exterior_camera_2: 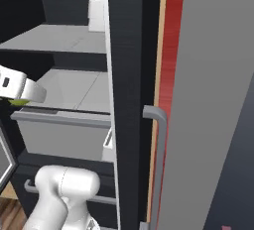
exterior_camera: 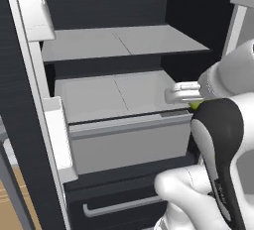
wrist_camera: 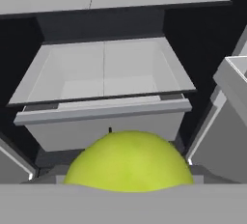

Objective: Pick the peach and pear from the fridge and place them inside the tupperware on the counter.

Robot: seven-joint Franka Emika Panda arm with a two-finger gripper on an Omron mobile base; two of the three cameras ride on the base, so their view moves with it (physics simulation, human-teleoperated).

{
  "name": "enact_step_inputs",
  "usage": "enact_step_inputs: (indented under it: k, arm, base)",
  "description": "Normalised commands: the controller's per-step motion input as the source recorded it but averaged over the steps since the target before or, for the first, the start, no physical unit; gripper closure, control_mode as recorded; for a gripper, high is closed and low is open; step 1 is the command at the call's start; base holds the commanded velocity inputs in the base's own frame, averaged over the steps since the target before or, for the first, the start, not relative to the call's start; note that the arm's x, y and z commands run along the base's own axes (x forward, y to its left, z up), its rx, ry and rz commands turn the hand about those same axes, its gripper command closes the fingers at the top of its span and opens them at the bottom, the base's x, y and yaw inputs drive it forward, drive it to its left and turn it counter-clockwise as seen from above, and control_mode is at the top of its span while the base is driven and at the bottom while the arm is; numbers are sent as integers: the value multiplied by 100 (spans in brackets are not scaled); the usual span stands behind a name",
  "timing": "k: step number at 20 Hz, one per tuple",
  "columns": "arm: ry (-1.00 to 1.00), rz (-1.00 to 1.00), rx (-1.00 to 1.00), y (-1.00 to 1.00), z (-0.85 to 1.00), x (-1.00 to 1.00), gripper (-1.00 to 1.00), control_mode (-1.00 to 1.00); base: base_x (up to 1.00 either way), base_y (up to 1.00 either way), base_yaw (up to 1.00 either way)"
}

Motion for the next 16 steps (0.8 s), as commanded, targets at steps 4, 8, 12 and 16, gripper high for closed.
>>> enact_step_inputs:
  k: [4,8,12,16]
  arm:
    - [0,0,0,0,0,0,100,100]
    - [0,0,0,0,0,0,100,100]
    - [0,0,0,0,0,0,100,100]
    - [0,0,0,0,0,0,100,100]
  base:
    - [-35,-36,0]
    - [-78,-5,0]
    - [-100,2,0]
    - [-99,24,0]
